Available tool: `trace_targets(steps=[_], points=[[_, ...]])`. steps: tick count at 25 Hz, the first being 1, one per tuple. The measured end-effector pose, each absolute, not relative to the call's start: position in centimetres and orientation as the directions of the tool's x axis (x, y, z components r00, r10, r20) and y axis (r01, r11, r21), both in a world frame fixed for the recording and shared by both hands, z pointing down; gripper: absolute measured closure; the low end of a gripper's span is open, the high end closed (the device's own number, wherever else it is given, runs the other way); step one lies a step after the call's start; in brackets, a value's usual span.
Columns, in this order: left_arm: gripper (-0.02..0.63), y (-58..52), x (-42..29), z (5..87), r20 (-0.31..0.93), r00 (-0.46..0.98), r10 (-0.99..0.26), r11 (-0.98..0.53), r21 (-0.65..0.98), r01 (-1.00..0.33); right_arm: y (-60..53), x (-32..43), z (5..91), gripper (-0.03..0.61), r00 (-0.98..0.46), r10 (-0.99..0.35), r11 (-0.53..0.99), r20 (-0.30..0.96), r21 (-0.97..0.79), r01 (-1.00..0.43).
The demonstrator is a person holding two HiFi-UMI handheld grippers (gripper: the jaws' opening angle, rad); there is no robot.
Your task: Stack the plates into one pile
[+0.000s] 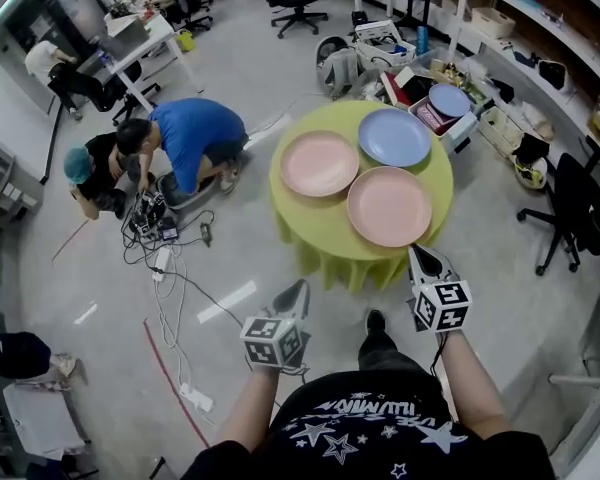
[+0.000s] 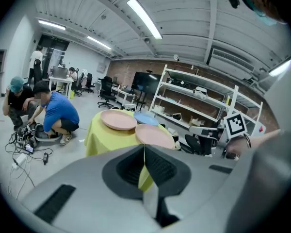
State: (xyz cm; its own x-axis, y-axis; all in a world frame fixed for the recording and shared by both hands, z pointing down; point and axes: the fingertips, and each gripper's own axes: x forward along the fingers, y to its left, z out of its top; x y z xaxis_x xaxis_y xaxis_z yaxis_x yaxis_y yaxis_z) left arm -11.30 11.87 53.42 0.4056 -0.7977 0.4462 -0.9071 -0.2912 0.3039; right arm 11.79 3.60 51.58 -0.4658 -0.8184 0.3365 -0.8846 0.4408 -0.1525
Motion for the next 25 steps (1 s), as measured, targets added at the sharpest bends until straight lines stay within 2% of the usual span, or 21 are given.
trace_targets(steps=[17,25], points=[[0.595,0.2,-9.2,52.7,0.479,0.303,-0.824,-0.181,0.285,-0.941,-10.2,12.6,53.4,0.563,-0.560,-0.722,0.527,0.407,-0.202,-0.826],[0.595,-3.3,-8.5,52.7,0.463,0.236,-0.854,-0.118,0.269,-0.956,-13.8,12.1,54.7,0.563,-0.646,-0.628,0.605,0.434,-0.249,-0.756]])
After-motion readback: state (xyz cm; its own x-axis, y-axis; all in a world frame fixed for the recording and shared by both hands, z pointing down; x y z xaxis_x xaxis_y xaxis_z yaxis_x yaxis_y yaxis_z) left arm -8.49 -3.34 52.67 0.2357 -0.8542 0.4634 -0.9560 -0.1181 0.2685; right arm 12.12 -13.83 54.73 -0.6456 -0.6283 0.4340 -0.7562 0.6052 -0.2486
